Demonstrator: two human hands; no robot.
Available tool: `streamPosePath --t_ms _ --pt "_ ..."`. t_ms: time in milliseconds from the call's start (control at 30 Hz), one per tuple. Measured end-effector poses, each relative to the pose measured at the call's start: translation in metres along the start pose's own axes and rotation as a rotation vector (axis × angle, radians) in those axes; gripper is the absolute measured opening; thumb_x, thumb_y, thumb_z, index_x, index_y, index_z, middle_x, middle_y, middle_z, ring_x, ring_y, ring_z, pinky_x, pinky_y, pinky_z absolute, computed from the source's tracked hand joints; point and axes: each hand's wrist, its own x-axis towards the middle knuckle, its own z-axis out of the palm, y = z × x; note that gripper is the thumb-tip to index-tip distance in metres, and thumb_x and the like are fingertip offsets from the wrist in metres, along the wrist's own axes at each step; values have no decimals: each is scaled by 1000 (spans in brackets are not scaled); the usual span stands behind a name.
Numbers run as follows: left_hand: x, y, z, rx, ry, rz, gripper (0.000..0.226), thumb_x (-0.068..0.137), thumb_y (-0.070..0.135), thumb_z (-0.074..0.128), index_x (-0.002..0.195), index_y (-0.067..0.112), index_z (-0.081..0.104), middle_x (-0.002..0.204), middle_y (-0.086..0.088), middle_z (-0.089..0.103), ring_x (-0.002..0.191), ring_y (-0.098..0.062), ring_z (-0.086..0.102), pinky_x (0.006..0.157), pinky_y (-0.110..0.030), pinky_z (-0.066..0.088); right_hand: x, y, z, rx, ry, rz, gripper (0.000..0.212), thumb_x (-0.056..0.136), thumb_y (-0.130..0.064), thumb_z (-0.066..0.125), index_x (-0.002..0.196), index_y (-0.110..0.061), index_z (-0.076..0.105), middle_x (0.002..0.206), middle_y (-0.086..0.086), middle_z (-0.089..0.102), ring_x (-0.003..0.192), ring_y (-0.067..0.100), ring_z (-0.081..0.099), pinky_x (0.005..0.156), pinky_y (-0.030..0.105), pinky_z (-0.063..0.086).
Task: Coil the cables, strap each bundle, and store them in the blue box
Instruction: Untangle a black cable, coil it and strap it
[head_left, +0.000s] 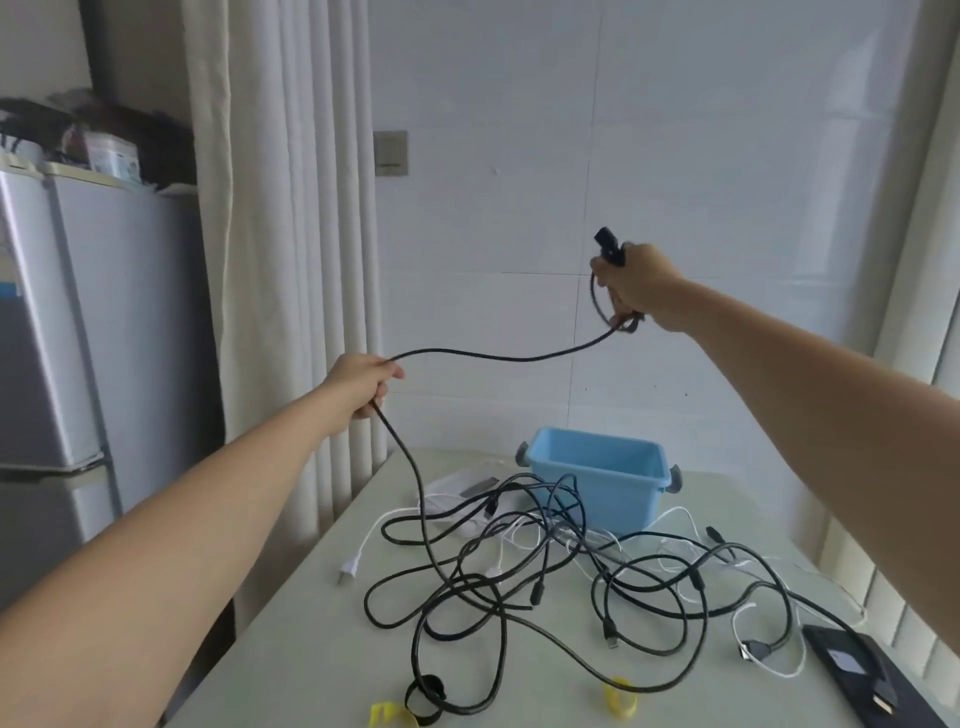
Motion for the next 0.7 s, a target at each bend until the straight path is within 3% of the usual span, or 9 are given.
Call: streamPosePath --t_ms 167,333,467,600,700 --pt "0 25 29 -317 98 -99 16 101 15 51 99 10 66 63 0 45 46 -8 42 36 -13 32 -32 29 1 525 -264 128 36 103 -36 51 74 -15 46 52 -6 25 44 11 23 47 26 32" --pt "-5 46 72 -544 -8 -174 22 103 25 54 88 14 65 48 10 38 37 -4 32 36 -14 23 -79 53 4 626 -405 92 41 104 -40 45 71 -16 41 57 -3 20 49 14 17 45 24 23" --pt "-24 69 110 -658 -125 -92 26 105 35 48 101 16 66 47 10 24 35 -5 21 34 -17 18 -115 76 14 671 -399 59 37 106 -31 43 73 -14 40 55 1 28 50 15 22 45 22 24" --pt "-51 76 140 -669 -326 24 32 105 35 43 121 20 66 51 8 23 38 -6 17 38 -19 13 -145 105 27 739 -332 135 35 106 -28 44 75 -11 43 53 6 44 50 18 31 47 27 28" --pt "-75 64 163 -649 -495 132 33 105 34 41 120 23 68 53 8 23 39 -6 17 41 -22 11 -161 133 45 744 -293 274 33 106 -29 42 78 -11 43 73 18 69 50 23 45 51 32 32"
